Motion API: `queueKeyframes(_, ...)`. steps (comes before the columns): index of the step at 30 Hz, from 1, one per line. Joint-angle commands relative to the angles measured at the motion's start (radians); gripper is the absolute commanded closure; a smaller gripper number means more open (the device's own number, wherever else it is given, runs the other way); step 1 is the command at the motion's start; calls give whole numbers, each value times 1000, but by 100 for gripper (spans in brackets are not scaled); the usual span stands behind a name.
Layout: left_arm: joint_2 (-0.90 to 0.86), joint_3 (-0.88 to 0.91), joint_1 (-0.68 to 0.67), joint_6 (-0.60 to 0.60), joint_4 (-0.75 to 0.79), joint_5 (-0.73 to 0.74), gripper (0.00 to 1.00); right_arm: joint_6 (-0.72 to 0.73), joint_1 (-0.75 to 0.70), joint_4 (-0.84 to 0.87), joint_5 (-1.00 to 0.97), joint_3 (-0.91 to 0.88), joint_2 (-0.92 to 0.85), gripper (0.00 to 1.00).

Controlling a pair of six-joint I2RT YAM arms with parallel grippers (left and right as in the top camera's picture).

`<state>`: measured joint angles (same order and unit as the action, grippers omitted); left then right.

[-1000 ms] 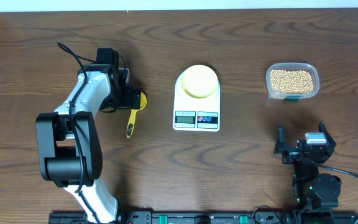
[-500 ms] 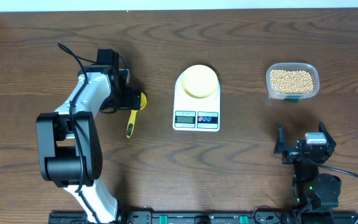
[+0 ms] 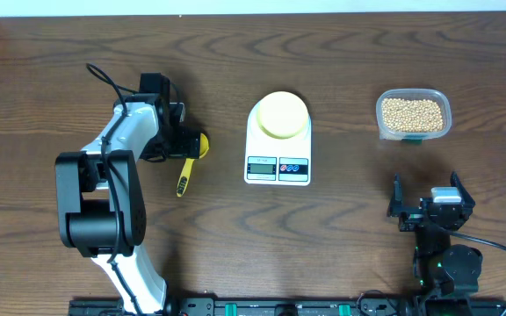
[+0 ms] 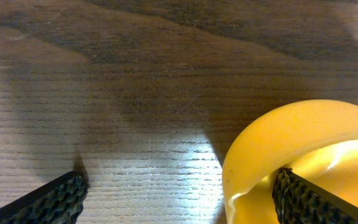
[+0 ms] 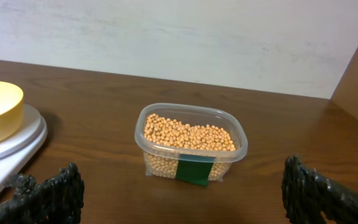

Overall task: Scoop item into bowl and weigh 50g on scale
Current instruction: 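Lower the left gripper and close it on the yellow scoop handle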

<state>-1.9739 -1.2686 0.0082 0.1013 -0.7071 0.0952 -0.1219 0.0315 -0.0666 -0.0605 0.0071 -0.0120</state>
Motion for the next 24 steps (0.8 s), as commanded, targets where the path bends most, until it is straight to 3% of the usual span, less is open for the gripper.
queueKeyframes(1,-31,8,-1,-6,2,-2,4,-14,7,-4,-8,-2,7,1)
queueKeyframes(6,-31,8,-1,-6,6,-2,4,-14,7,-4,-8,-2,7,1)
queueKeyframes(24,-31,8,-1,-6,6,-2,46,-14,7,-4,-8,-2,7,1)
